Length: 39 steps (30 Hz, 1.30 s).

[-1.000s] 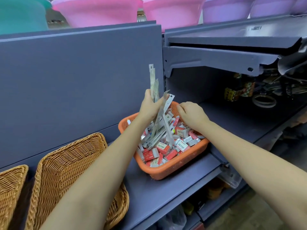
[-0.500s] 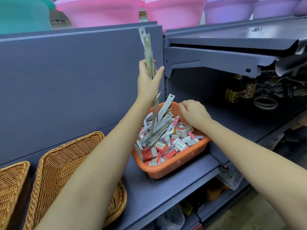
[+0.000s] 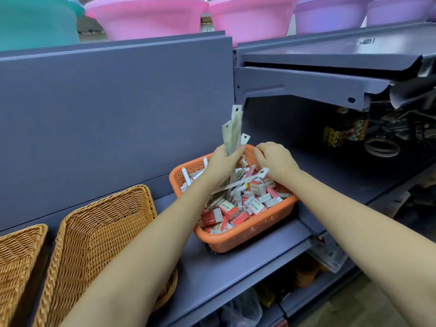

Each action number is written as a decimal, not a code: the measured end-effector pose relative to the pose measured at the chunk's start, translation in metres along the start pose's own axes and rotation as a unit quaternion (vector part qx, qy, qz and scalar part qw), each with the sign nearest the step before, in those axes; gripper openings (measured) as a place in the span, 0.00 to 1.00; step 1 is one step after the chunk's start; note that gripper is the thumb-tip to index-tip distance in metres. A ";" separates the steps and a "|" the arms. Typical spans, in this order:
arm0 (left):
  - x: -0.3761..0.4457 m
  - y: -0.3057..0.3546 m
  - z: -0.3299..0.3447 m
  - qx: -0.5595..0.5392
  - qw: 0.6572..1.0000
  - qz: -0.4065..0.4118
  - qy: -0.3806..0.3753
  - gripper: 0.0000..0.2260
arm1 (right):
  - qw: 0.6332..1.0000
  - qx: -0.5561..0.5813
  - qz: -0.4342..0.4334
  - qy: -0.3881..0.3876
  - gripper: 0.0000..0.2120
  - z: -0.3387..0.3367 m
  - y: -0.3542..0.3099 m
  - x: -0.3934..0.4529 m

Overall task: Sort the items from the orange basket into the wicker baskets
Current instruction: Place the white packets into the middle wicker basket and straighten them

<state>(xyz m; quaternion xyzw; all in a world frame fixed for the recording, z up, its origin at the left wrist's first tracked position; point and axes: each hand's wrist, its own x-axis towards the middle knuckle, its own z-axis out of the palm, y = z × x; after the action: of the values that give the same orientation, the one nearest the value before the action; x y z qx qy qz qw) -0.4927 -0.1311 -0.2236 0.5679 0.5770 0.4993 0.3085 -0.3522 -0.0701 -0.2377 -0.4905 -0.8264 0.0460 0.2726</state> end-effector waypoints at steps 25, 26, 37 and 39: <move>-0.045 0.017 -0.147 -0.046 0.984 -0.017 0.171 0.14 | 0.977 0.013 -0.199 -0.077 0.17 0.008 -0.151 0.026; -0.053 0.015 -0.159 -0.036 0.984 -0.017 0.172 0.14 | 0.975 0.002 -0.208 -0.080 0.16 0.010 -0.162 0.025; -0.162 -0.023 -0.289 0.013 0.971 -0.040 0.235 0.12 | 0.965 0.001 -0.230 -0.124 0.16 0.055 -0.306 -0.024; -0.179 -0.033 -0.308 0.020 0.970 -0.046 0.238 0.13 | 0.964 0.015 -0.228 -0.133 0.16 0.069 -0.331 -0.040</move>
<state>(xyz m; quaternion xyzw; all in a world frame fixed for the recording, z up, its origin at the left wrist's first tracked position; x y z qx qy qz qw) -0.7589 -0.3682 -0.1962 0.4113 0.6696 0.5936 0.1735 -0.6315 -0.2613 -0.1985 -0.2743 -0.9446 0.0596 0.1702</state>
